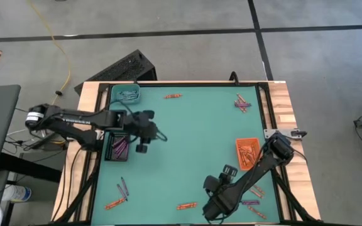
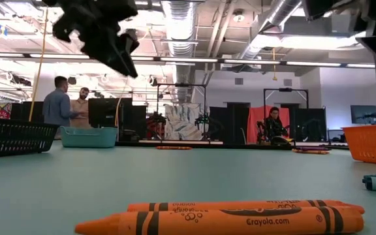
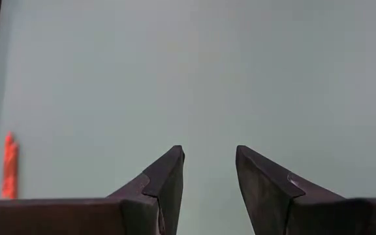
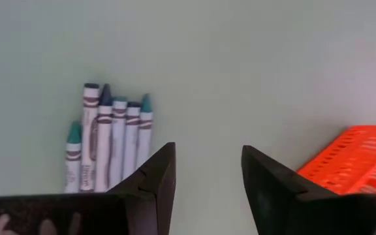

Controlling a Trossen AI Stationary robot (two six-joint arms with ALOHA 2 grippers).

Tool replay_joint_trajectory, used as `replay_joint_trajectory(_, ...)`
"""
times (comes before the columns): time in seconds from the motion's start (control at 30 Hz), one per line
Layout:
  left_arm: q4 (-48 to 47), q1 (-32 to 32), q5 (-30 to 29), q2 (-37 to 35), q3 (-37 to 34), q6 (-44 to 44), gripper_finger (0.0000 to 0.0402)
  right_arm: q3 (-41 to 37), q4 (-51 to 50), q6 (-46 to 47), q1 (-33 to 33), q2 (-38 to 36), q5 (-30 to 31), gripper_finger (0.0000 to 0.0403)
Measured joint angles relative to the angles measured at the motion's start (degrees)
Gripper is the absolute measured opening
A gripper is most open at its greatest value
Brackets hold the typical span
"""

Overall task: Sort crayons
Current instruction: Put the green crayon into the green bin

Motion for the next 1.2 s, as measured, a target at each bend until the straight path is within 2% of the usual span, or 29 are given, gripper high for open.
replay_joint_trajectory(0.3, 3.75, -6.94, -0.21, 0.02, 0.00, -1.60, 0.0129, -4.74, 3.61, 1.88, -0.28, -0.55, -2.57, 0.0166)
replay_joint_trajectory(0.47, 3.64, -8.88, -2.09, 0.02, 0.00, -1.65, 0.0129, -11.12, 6.80, 5.74, 0.81, -5.11, -2.62, 0.0166)
replay_joint_trajectory(0.77, 3.72, -10.27, -2.43, 0.02, 0.00, -1.56, 0.0129, -29.89, 30.85, 11.67, 2.52, -18.62, -2.60, 0.0165)
replay_joint_trajectory(0.93, 3.78, -10.73, -2.36, 0.02, 0.00, -1.54, 0.0130, -31.08, 33.72, 12.50, 2.52, -20.26, -1.11, 0.0165)
replay_joint_trajectory(1.2, 3.83, -10.71, -2.36, 0.02, -0.02, -1.54, 0.0130, -31.08, 35.45, 11.62, 2.54, -18.23, -1.13, 0.0165)
